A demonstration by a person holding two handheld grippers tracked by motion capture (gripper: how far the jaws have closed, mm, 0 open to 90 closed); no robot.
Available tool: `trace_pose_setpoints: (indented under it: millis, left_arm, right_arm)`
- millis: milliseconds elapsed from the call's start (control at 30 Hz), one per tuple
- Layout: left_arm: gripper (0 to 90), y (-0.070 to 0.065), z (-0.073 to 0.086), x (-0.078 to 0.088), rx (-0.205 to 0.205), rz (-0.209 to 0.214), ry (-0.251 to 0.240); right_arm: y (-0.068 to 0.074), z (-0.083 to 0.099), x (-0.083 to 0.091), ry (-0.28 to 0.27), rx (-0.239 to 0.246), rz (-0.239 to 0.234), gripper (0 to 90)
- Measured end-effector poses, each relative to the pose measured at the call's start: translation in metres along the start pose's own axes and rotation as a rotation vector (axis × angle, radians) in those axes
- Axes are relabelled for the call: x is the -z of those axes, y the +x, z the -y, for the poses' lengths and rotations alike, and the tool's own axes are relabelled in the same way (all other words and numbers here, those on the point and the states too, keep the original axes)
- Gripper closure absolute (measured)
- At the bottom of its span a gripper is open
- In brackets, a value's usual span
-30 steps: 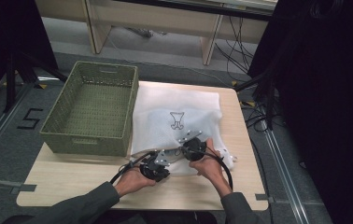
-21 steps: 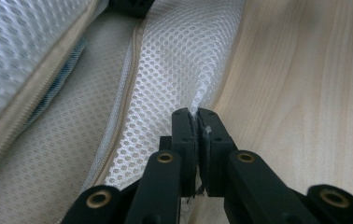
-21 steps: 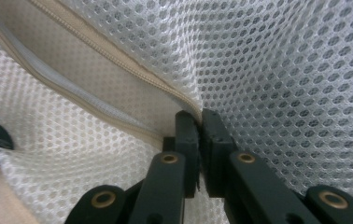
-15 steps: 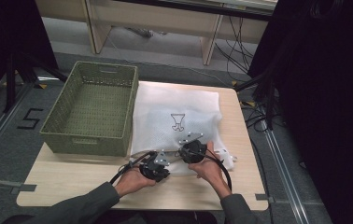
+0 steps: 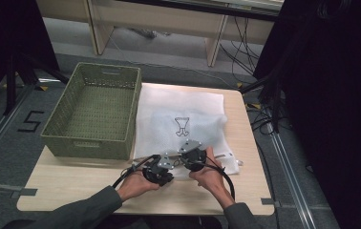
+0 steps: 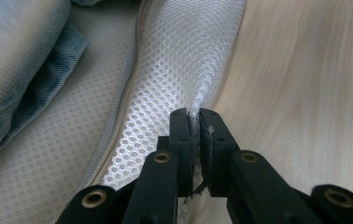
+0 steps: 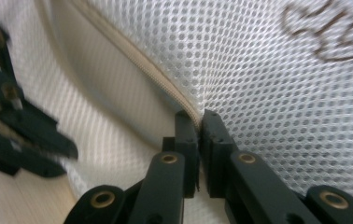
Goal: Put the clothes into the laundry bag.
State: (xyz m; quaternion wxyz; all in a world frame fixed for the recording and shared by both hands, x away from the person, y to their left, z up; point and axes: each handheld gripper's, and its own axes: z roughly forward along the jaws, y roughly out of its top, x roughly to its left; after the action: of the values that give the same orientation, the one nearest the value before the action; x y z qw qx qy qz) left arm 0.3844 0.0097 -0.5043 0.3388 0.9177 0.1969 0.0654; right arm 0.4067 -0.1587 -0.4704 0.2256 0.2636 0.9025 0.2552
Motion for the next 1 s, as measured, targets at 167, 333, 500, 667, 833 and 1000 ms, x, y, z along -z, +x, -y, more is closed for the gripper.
trace_pose_setpoints:
  millis: [167,333,500,667,833,1000]
  left_arm:
    - [83.3,-0.001,0.000,0.000,0.006,-0.002,-0.002]
    - [79.8,0.000,0.000,0.002,0.003,0.006,-0.002]
    - [71.8,0.002,0.001,0.010,0.024,0.015,-0.012]
    - [64.3,0.002,0.002,0.028,0.118,0.030,-0.110]
    - [57.2,0.001,0.009,0.053,0.123,0.034,-0.114]
    - [52.7,0.002,0.020,0.076,0.156,0.028,-0.140]
  right_arm:
    - [0.006,0.011,-0.019,0.080,-0.038,-0.027,87.2]
    - [0.001,0.015,-0.020,0.034,-0.140,-0.055,85.7]
    - [-0.006,0.018,-0.017,-0.005,-0.242,-0.113,79.3]
    - [-0.015,0.020,-0.008,-0.074,-0.309,-0.146,70.9]
    - [-0.021,0.020,0.001,-0.108,-0.351,-0.149,62.3]
    - [-0.025,0.019,0.010,-0.142,-0.378,-0.138,54.1]
